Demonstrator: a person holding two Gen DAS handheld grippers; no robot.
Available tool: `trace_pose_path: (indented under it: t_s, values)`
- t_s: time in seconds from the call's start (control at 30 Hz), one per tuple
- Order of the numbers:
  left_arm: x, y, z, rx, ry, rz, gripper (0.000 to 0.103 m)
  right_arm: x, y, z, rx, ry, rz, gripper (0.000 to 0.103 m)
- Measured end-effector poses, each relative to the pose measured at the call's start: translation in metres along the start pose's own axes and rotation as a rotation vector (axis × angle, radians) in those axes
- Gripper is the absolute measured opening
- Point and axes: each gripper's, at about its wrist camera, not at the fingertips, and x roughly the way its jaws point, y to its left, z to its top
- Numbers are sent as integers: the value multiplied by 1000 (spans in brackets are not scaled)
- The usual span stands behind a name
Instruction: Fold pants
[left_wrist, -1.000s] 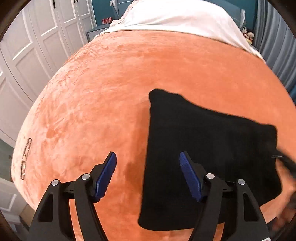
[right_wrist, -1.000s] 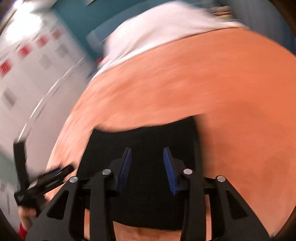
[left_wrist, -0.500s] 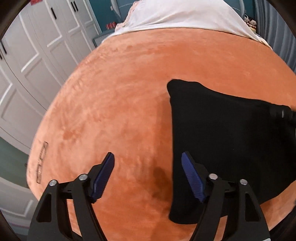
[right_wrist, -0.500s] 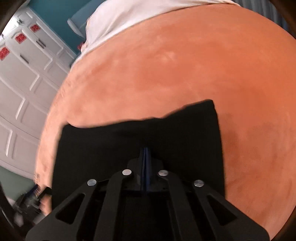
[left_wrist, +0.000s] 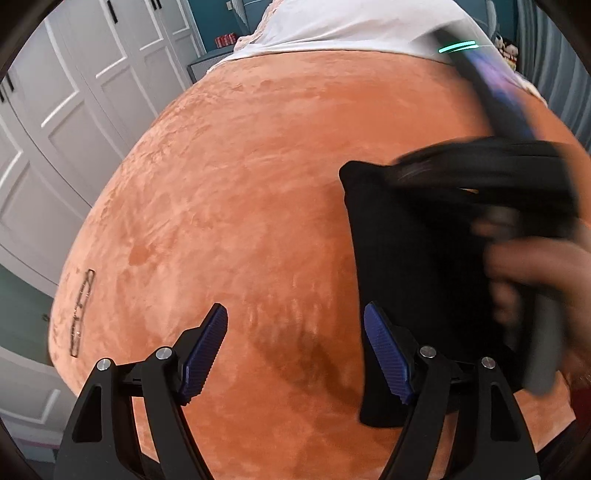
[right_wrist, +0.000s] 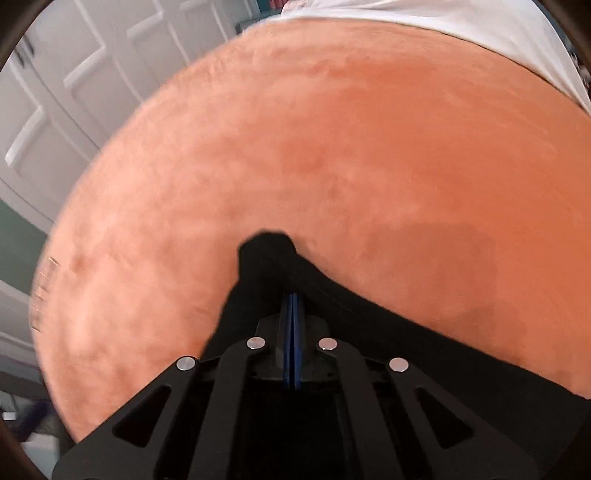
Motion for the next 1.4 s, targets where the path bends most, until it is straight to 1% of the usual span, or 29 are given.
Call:
trace_pose_path:
  t_s: [0.07, 0.1, 0.17, 0.23, 0.3, 0.33, 0.37, 0.4, 0.43, 0.47, 0.5, 0.53, 0.6, 0.63, 0.67, 0.73, 0.83, 0.9, 0.93, 1.0, 1.03, 1.07, 1.1, 1.13, 1.2, 1.23, 1.3, 1.33, 1.4]
  values:
    - [-4, -1, 3, -23, -12, -30, 74, -47, -15, -14, 42, -78, 25, 3]
    - [-6, -3, 4, -26, -18, -41, 74, -74, -29, -31, 68, -120, 14, 3]
    - [-8, -13, 7, -15, -26, -57, 74, -109, -61, -60, 132, -147, -17, 3]
    - [-8, -33, 7, 27, -29, -67, 75, -132, -104, -94, 194, -146, -143, 3]
    - [-5, -57, 6, 78, -22, -64, 75, -129, -150, -110, 234, -93, -287, 0]
    - [-2, -69, 5, 102, -19, -61, 75, -128, -170, -116, 267, -82, -287, 0]
    - [0, -80, 4, 126, -16, -55, 75, -132, -193, -119, 359, -93, -217, 0]
    - [2, -88, 3, 144, -9, -45, 75, -141, -196, -118, 397, -111, -212, 0]
    - [4, -96, 2, 161, 1, -36, 75, -154, -191, -116, 384, -137, -232, 5]
    - [6, -101, 2, 167, 11, -33, 75, -164, -182, -114, 348, -150, -244, 5]
    - [6, -103, 1, 165, 16, -37, 75, -176, -163, -117, 290, -177, -235, 5]
    - [5, -105, 1, 161, 16, -39, 75, -181, -157, -122, 273, -182, -213, 5]
    - [6, -108, 0, 162, 18, -19, 75, -179, -139, -138, 260, -157, -155, 5]
    - [6, -109, 0, 165, 20, -15, 75, -173, -132, -148, 249, -136, -146, 5]
    - [7, -111, -1, 166, 21, -8, 75, -162, -126, -158, 217, -100, -163, 5]
    - [6, -111, -2, 166, 28, -14, 75, -144, -133, -171, 177, -74, -216, 0]
    - [6, -111, -3, 173, 29, -2, 76, -151, -144, -166, 289, -96, -169, 0]
    - [6, -109, -4, 163, 36, -4, 76, -170, -128, -159, 254, -134, -202, 5]
    - [6, -109, -4, 159, 35, -6, 76, -172, -119, -158, 218, -133, -221, 5]
    - [6, -110, -5, 161, 33, -3, 76, -157, -117, -164, 170, -79, -274, 3]
    - [5, -110, -5, 161, 33, -7, 76, -146, -123, -169, 176, -51, -277, 0]
    - [5, -110, -6, 160, 32, -6, 76, -141, -130, -173, 214, -43, -250, 0]
    - [5, -110, -5, 163, 32, -2, 75, -157, -137, -178, 237, -58, -236, 0]
    - [4, -110, -6, 167, 34, -2, 75, -164, -133, -174, 245, -68, -238, 0]
    - [3, -107, -8, 156, 39, -15, 76, -174, -121, -164, 220, -106, -251, 6]
    - [2, -105, -9, 147, 40, -22, 75, -175, -116, -162, 203, -109, -241, 6]
    - [0, -102, -10, 139, 43, -31, 76, -163, -118, -165, 170, -60, -281, 4]
    - [-1, -99, -11, 137, 46, -36, 76, -152, -123, -170, 160, -23, -302, 0]
    - [-6, -89, -14, 121, 52, -70, 76, -157, -130, -174, 203, -41, -257, 0]
